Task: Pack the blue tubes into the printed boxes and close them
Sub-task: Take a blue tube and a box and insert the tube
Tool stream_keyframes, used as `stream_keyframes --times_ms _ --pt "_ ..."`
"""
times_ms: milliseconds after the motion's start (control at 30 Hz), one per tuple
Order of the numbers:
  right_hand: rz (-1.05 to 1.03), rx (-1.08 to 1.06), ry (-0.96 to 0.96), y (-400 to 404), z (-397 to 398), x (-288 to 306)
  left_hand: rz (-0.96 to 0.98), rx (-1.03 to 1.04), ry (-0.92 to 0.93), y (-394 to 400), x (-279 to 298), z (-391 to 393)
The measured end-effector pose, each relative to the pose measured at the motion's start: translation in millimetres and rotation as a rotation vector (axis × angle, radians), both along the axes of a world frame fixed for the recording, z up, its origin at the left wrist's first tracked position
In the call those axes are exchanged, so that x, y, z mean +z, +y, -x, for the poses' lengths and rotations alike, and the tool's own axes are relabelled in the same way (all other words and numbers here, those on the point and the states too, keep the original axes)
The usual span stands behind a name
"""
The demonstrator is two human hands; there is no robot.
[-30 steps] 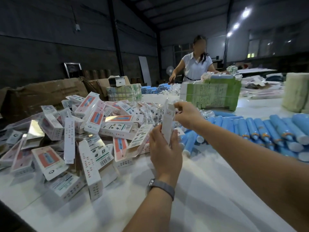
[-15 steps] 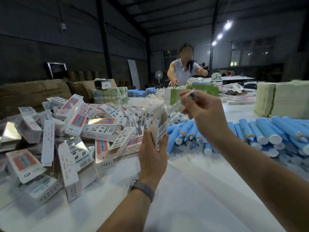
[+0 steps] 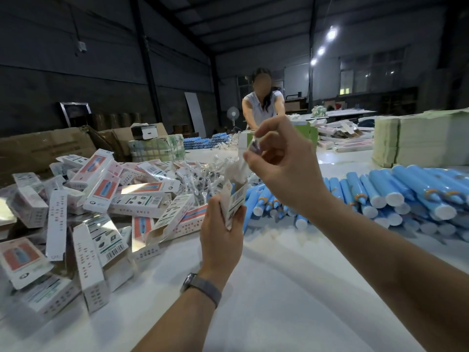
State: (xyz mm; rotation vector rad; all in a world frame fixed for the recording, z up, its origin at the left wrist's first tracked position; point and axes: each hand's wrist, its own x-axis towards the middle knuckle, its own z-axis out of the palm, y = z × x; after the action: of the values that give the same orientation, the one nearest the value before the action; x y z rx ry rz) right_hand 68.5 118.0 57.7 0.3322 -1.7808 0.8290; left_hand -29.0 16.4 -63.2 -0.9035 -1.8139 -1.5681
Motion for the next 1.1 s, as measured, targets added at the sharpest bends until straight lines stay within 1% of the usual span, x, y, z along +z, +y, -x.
stream_keyframes --times_ms 100,167,367,567,667,833,967,1033,1100 --pt "-0.196 -0.173 -0.018 0.9 4.3 -8.4 0.0 -0.016 0.019 0.4 0.0 -2.1" --pt "-0.277 -0.25 -0.046 2.8 7.3 -14.1 0.004 -0.02 0.027 0.6 -0.1 -2.5" --pt "-0.412 -0.366 -0.081 10.8 12.1 -21.2 -0.009 -0.016 0.02 1.8 0.4 -2.8" --pt "-0.48 -0.378 -0.235 13.2 14.8 -29.1 0.008 -0.032 -0.013 0.7 2.2 -4.7" --pt "-0.43 -0.32 -0.261 14.8 16.5 -29.7 0.005 -0.049 -0.027 0.8 3.8 -6.6" --pt "-0.189 -0.095 -0.345 13.6 20.4 -32.6 -0.02 -0.147 -0.096 0.2 5.1 -8.6" --pt "0.016 0.145 -0.423 10.6 21.0 -36.1 -0.124 -0.359 -0.158 -3.0 7.9 -12.6" --pt "0.063 0.202 -0.431 8.6 22.0 -37.5 -0.175 -0.451 -0.204 -5.2 9.2 -13.9" --pt "0.109 0.226 -0.422 8.2 23.2 -37.2 -0.197 -0.498 -0.229 -6.2 10.9 -15.0"
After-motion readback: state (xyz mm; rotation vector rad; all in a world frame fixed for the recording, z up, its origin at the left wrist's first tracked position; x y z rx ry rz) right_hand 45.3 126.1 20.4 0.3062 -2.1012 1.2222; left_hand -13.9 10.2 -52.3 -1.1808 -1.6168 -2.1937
